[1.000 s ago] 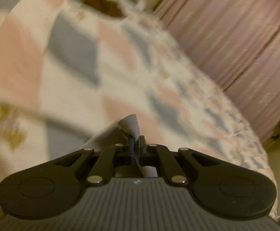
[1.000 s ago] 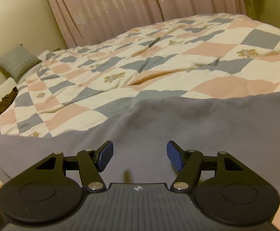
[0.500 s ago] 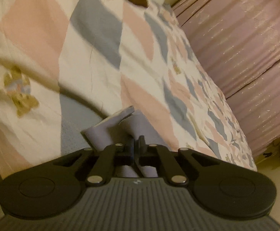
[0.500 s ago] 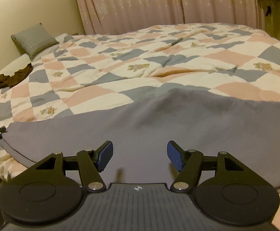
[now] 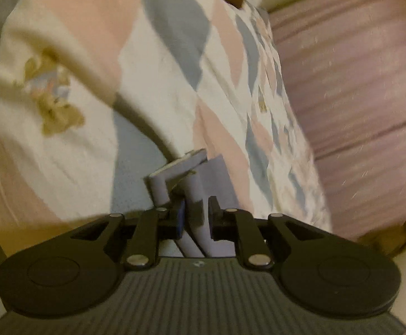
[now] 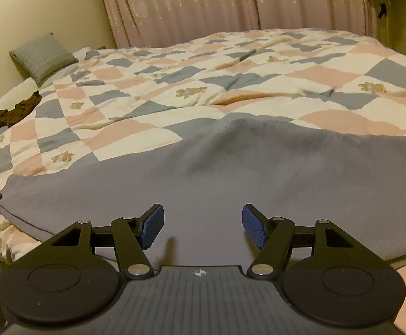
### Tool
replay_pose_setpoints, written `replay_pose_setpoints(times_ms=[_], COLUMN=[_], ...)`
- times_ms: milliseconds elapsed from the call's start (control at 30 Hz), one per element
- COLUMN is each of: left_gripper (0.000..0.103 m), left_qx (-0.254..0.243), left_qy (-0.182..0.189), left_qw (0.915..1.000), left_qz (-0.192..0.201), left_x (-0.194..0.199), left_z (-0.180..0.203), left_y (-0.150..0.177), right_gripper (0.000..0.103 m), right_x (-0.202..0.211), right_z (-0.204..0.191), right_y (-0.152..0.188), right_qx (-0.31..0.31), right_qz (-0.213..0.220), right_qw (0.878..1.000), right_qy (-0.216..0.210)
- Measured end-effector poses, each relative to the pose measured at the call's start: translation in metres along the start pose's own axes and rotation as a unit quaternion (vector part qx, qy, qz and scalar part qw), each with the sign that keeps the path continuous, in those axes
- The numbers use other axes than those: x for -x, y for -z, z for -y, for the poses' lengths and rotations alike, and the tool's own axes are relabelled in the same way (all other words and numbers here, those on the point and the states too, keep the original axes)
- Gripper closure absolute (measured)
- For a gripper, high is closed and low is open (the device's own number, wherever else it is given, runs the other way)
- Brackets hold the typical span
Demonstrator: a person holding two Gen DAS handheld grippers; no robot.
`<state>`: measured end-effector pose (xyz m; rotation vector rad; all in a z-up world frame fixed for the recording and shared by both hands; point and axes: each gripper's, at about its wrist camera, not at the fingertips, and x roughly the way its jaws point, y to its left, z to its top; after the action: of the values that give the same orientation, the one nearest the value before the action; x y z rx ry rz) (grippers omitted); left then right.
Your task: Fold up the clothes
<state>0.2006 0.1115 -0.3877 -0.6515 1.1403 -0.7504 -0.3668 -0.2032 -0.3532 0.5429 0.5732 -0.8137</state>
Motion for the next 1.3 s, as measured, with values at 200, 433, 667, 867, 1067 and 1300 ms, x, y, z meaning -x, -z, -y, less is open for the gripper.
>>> replay_pose_setpoints(times_ms=[200,433,667,867,1067,1300], left_gripper=[0.103,0.103,0.103,0.102,0.089,0.097], left_qx=[-0.039,-0.190,-0.225,-0.296,-0.400,-0.671], left_qy=[-0.021,-0.050,-0.056,-0.141,-0.232,-0.095], left_qw=[0.9989,0.9768,0.9684,0.9421,0.8801,0.7330], left_qz=[0.015,0.084,0.092,0.070,0.106,0.055], left_x=[0.004,0.040,0.049,0.015,0.021,0.046], left_z=[0.008,0.059,0.074,0.062,0.061,0.124], left_y=[0.004,0.016,0.013,0.028,0.039,0.170], right_gripper=[0.038,0.038,0.038,0.044,0.059,0.059], right_x=[-0.004,-0.002,0.003,0.015,0.009,0.008], right_z=[0.007,0.011,0.018,-0.017,-0.086,-0.089], right_y=[0.004,0.005,0.004,0.010,0.030,0.035], right_qx=[-0.009,0.004,0.000,0.080,0.268,0.272], right_qz=[-0.009,-0.012,-0.009,0.019,0.022,0.031], right_qw=[1.000,0.999,0.999,0.996,0.962,0.961], right_qy=[0.008,0.033,0.039,-0.022,-0.041,-0.025])
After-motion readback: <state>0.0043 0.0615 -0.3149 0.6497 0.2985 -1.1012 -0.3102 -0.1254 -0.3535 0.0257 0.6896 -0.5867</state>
